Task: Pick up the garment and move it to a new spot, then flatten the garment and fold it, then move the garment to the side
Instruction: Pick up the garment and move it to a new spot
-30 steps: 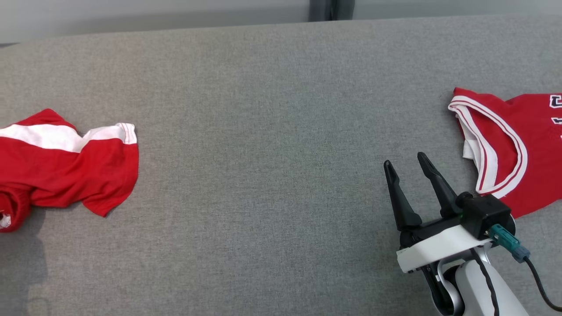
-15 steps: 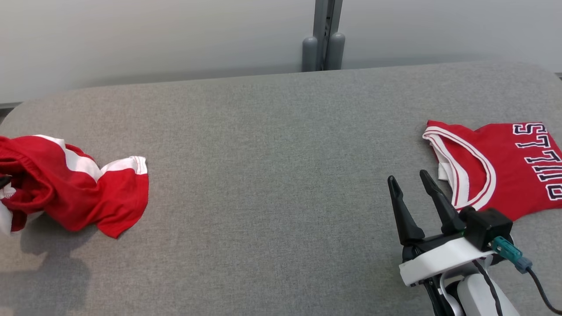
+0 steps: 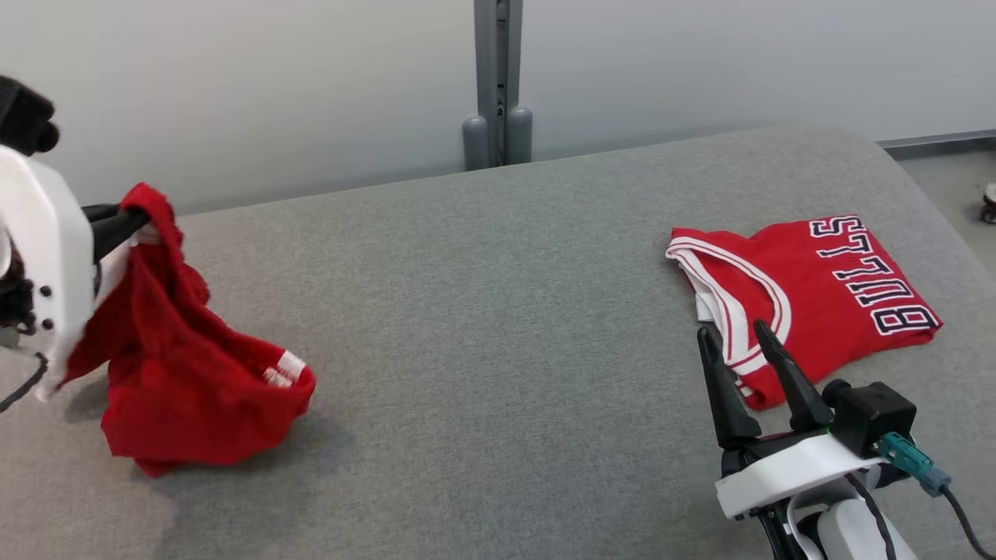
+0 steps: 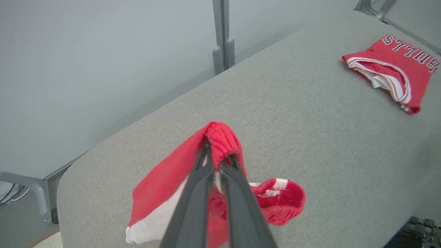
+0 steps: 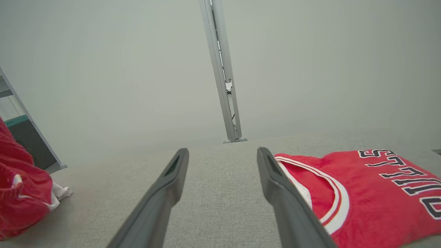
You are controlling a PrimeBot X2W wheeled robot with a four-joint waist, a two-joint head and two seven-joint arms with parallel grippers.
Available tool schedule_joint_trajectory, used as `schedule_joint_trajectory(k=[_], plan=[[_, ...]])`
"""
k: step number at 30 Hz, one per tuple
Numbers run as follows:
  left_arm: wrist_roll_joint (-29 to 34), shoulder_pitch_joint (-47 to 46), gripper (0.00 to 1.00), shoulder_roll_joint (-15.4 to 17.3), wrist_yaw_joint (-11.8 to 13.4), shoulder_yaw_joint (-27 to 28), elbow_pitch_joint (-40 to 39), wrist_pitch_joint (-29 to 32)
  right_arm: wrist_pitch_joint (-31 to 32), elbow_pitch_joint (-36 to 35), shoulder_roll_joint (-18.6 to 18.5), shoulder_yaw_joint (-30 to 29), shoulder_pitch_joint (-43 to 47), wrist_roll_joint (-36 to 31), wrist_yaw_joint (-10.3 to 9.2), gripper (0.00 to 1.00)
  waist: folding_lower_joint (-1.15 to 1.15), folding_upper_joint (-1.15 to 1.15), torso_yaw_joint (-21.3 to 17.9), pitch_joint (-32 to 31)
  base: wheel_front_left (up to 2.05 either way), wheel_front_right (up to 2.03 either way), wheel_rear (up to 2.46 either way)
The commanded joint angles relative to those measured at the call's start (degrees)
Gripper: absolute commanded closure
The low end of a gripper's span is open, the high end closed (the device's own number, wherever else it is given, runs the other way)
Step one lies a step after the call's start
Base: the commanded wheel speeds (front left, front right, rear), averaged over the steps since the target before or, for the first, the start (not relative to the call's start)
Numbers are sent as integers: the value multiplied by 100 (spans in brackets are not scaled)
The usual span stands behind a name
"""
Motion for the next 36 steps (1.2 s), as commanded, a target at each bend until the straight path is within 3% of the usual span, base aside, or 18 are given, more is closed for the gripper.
schedule_joint_trajectory(k=[1, 8, 13, 17, 21, 27, 30, 36], plan=[[43, -208, 100, -176, 25, -19, -130, 24, -29, -5, -32, -47, 69, -2, 1, 0, 0, 0, -207, -62, 0, 0, 0], [-15, -598, 100, -803, 119, 16, -452, -68, -28, -50, -30, -173, 80, -34, 1, 0, 0, 0, -517, -95, 0, 0, 0], [-74, -853, 100, -1418, 210, 168, -581, -483, -29, -35, -29, -220, 49, -87, 1, 0, 0, 0, -636, -112, 0, 0, 0], [-191, -892, 100, -1642, 173, 337, -615, -807, -29, -60, -28, -243, 17, -113, 1, 0, 0, 0, -671, -89, 0, 0, 0], [-303, -492, 100, -1558, 125, 369, -463, -1017, -29, -70, -29, -252, 75, -148, 1, 0, 0, 0, -650, -42, 0, 0, 0], [-232, 487, 100, -1071, 26, 125, 236, -1389, -29, -89, -30, -230, 82, -154, 1, 0, 0, 0, -614, 78, 0, 0, 0], [180, 813, 100, -743, 1, -175, 777, -1727, -28, -89, -30, -193, 19, -176, 1, 0, 0, 0, -587, 162, 0, 0, 0], [299, 938, 100, -653, 1, -575, 1796, -2415, -29, -47, -30, -55, -64, -195, 1, 0, 0, 0, -493, 273, 0, 0, 0]])
